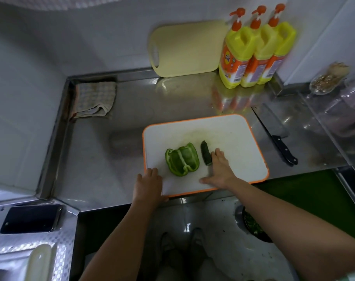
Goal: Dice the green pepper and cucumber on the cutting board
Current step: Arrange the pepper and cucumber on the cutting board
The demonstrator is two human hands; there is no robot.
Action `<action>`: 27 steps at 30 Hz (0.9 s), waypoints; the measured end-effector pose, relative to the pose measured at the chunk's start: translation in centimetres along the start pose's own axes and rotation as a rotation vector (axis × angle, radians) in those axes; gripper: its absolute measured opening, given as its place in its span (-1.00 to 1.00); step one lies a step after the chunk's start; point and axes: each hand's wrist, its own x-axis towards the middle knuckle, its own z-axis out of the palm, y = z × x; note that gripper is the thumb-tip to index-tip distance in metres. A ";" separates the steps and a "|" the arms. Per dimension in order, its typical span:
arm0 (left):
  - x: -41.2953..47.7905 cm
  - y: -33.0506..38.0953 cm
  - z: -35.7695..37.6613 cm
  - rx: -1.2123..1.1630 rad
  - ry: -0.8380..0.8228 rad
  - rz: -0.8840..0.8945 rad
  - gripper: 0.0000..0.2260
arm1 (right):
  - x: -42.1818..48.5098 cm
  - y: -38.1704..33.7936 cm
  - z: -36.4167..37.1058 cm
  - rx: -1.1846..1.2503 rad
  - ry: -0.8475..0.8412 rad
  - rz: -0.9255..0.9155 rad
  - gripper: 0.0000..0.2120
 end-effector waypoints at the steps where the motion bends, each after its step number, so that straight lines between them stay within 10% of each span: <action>1: -0.2 -0.1 0.1 0.019 0.002 -0.003 -0.37 | 0.0 -0.2 0.1 -0.006 0.000 -0.001 0.13; 13: -3.6 -3.2 1.6 -0.056 0.100 -0.137 -0.45 | -0.2 -4.1 1.6 0.032 -0.083 -0.099 0.09; 18: -0.5 0.8 -2.8 -0.265 0.422 0.086 -0.73 | -0.2 -1.2 -2.3 0.356 0.016 -0.058 -0.41; 22: 3.4 7.6 -6.2 -0.316 0.315 0.224 -0.69 | 0.0 4.0 -5.4 0.402 0.217 0.093 -0.71; 27: 7.1 11.5 -6.2 -0.256 0.127 0.033 -0.48 | 0.4 11.0 -7.6 0.165 0.302 0.377 -0.53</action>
